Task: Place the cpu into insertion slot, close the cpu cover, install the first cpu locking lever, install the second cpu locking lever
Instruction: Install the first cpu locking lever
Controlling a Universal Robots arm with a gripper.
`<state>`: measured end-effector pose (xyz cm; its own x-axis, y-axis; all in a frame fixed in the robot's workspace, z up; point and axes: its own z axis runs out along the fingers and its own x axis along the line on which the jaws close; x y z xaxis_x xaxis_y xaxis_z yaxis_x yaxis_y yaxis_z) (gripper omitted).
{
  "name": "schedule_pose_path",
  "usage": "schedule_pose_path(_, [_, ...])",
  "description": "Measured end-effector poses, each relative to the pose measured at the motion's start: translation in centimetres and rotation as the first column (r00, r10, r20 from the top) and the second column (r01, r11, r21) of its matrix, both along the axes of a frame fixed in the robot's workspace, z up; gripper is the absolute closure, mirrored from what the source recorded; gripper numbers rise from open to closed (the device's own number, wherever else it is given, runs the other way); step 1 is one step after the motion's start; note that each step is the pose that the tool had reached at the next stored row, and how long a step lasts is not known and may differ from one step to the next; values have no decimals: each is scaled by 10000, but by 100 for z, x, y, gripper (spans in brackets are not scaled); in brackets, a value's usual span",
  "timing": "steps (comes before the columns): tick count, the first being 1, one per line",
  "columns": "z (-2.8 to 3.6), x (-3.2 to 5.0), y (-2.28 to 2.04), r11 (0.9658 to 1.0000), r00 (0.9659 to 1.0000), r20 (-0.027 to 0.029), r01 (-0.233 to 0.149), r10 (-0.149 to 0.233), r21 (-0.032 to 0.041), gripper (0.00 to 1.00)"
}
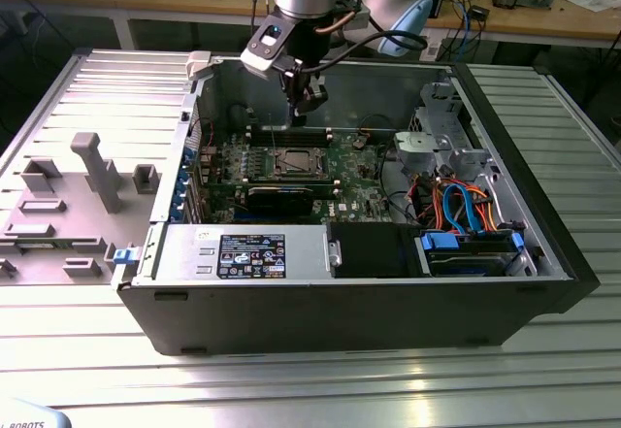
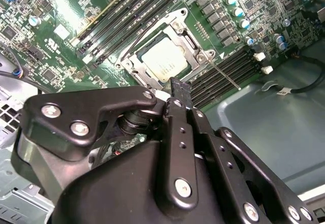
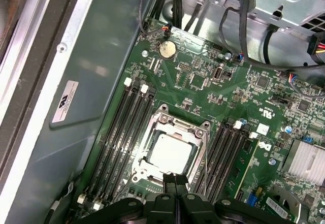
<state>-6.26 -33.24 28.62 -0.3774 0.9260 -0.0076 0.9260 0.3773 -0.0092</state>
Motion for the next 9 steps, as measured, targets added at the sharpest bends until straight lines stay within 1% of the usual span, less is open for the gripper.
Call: schedule_pose_path(9, [0,0,0,10000,10000,0,-4,4,0,89])
